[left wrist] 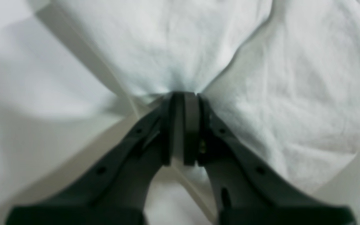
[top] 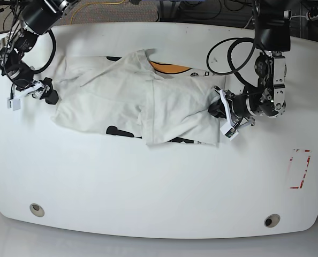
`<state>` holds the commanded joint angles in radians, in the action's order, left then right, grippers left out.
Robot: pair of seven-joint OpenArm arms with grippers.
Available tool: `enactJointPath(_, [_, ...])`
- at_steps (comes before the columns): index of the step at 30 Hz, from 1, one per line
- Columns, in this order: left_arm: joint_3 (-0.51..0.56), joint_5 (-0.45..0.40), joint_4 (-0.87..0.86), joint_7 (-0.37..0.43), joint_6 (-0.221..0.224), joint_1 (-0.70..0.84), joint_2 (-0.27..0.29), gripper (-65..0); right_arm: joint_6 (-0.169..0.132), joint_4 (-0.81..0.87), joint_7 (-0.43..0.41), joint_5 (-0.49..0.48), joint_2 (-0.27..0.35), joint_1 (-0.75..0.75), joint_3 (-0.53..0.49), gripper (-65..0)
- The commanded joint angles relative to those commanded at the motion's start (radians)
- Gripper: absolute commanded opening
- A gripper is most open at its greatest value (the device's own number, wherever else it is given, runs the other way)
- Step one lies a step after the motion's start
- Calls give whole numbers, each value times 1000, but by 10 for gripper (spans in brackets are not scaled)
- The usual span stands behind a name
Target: Layout the t-shirt on the table in an organized manner, then fold the t-shirt properly
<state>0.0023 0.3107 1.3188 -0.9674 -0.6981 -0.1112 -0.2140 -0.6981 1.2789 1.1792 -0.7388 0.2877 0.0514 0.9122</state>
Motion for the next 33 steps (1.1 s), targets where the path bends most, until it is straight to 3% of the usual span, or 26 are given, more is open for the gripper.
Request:
enactJointPath(10, [0,0,0,-2,0,0,0,-606,0,-14,-15,-2,-29,0,-12,-200])
enactJointPath(17, [0,-2,0,-2,0,0,0,-606,0,61,-2,-6,-87,0,-126,-205])
enactJointPath(25, [0,-2,0,-3,0,0,0,-606,0,64,-5,0,-110,3,-124,-209])
enactJointPath(28, [0,-2,0,-3,0,0,0,-606,0,64,-6,0,-104,6,-124,-282])
enactJointPath(33, [3,-3,0,-3,0,0,0,-606,0,64,-20,28,-77,9,-130,-572])
